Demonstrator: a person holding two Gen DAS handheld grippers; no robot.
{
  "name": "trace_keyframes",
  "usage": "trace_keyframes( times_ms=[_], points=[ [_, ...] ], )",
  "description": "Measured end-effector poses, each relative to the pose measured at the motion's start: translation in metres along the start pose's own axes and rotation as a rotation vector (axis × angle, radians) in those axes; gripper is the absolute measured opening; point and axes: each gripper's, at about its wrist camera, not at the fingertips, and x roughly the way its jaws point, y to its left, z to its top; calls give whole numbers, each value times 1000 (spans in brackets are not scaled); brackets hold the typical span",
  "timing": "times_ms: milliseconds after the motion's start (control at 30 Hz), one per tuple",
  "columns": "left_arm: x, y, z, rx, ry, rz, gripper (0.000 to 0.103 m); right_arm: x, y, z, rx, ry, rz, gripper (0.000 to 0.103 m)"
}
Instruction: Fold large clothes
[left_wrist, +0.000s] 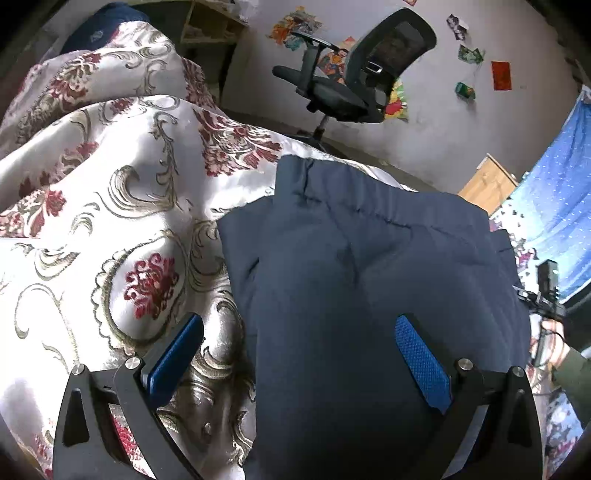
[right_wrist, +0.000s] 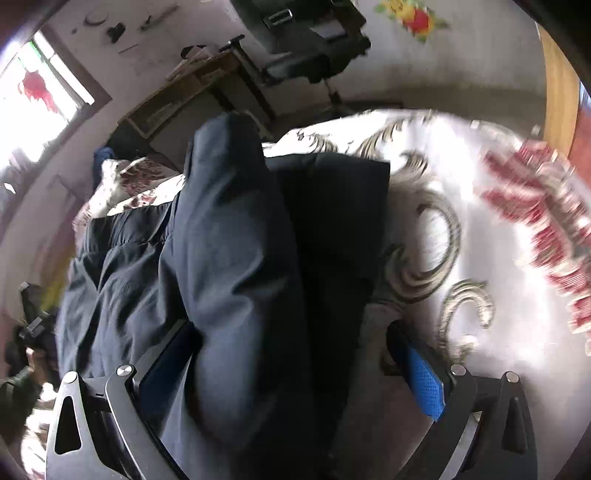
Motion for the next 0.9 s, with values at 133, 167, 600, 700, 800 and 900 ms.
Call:
trace_keyframes(
  times_ms=[133, 167, 600, 700, 800, 900],
  points=[
    [-1, 2, 1, 23, 7, -62, 102, 2, -7, -5, 8, -14, 66, 103],
    [0, 3, 1, 30, 10, -79, 102, 0, -6, -6, -5, -16, 67, 103],
    [39, 22, 28, -59, 147, -215, 102, -5, -8, -20, 19, -21, 88, 57],
    [38, 25, 30, -65, 154, -211, 99, -2, -12, -18, 60, -12, 89, 57],
    [37, 27, 32, -99, 154, -225, 78, -2, -10, -17, 71, -3, 77, 58],
    [33, 29, 32, -150, 138, -219, 63, 0, -7, -12, 71, 16, 66, 59]
  ],
)
